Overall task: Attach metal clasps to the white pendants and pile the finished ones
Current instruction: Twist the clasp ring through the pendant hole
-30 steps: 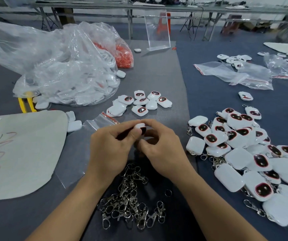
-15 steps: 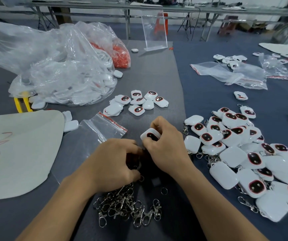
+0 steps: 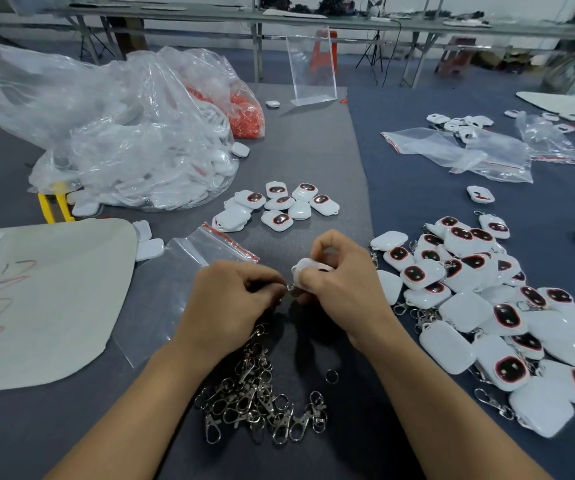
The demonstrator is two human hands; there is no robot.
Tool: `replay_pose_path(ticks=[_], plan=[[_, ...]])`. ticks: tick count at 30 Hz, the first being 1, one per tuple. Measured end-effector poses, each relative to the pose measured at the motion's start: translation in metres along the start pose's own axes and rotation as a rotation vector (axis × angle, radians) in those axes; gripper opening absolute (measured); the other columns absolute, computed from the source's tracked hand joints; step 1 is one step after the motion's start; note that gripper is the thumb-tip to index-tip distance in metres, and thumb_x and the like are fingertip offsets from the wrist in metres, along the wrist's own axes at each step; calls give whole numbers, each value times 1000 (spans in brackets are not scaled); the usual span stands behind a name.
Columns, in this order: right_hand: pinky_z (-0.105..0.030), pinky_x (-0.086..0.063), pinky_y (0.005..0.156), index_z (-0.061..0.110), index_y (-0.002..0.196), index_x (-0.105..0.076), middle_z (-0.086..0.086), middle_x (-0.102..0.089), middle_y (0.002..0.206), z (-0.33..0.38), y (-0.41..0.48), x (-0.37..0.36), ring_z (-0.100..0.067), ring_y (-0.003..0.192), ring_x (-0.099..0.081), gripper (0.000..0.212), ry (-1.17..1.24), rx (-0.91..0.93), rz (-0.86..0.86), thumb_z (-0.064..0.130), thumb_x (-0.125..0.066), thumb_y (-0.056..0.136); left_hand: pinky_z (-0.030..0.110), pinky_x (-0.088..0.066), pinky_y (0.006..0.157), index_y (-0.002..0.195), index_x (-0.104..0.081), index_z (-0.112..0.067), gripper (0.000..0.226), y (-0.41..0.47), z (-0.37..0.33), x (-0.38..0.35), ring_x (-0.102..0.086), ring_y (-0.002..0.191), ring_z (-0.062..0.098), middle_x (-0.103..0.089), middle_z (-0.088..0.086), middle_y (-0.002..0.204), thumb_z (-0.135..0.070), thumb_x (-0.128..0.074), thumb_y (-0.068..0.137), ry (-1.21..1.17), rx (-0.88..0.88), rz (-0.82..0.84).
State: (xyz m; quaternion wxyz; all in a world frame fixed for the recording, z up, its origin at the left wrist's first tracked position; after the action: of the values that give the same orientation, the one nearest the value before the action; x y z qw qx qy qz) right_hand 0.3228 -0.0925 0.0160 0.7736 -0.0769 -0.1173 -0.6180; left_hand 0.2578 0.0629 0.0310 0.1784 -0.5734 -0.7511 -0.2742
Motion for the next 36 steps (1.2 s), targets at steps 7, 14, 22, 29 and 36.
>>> replay_pose_path(ticks=[7, 14, 22, 29, 36], plan=[[-27, -51, 53, 12, 91, -72, -9, -70, 70, 3, -6, -19, -19, 56, -62, 26, 267, -44, 217, -4, -74, 71, 20, -57, 70, 82, -81, -28, 42, 5, 13, 6, -73, 72, 11, -78, -1, 78, 14, -75, 77, -405, 92, -58], [-28, -50, 55, 11, 79, -80, -8, -67, 63, 4, -5, -12, -20, 57, -62, 15, 221, -41, 118, -3, -75, 80, 14, -52, 66, 81, -80, -27, 45, 5, 15, 7, -69, 69, 5, -77, -2, 75, 17, -72, 76, -433, 122, -81], [-26, -50, 53, 16, 76, -80, -8, -70, 66, 5, -4, -11, -18, 56, -63, 13, 206, -42, 124, 4, -79, 80, 23, -59, 72, 81, -80, -41, 16, 5, 17, 6, -75, 74, 9, -77, -11, 77, -30, -80, 70, -348, 117, -114], [-26, -50, 55, 27, 74, -80, 1, -72, 63, 3, -4, -8, -11, 52, -65, 15, -1, -19, 86, 13, -82, 75, 16, -53, 63, 77, -79, -38, 13, 4, 20, 12, -66, 61, 4, -75, -7, 69, -25, -81, 75, -393, 137, -218], [-9, -46, 55, 29, 67, -78, 18, -70, 62, 24, -8, 13, 1, 60, -65, 20, -143, 169, -133, 13, -82, 78, 24, -55, 65, 79, -74, -47, 13, -2, 4, 18, -66, 61, -3, -70, -23, 64, -37, -74, 70, -81, 84, -248]])
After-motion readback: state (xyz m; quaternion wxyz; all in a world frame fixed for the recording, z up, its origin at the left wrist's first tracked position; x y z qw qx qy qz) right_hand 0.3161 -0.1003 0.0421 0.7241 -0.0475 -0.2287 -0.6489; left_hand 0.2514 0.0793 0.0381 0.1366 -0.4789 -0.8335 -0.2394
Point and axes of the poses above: each hand's wrist, its own y-axis towards the middle knuckle, its own x-axis out of the back of the hand, z = x × y, the point moved 9 cm from there along y, towards the middle knuckle
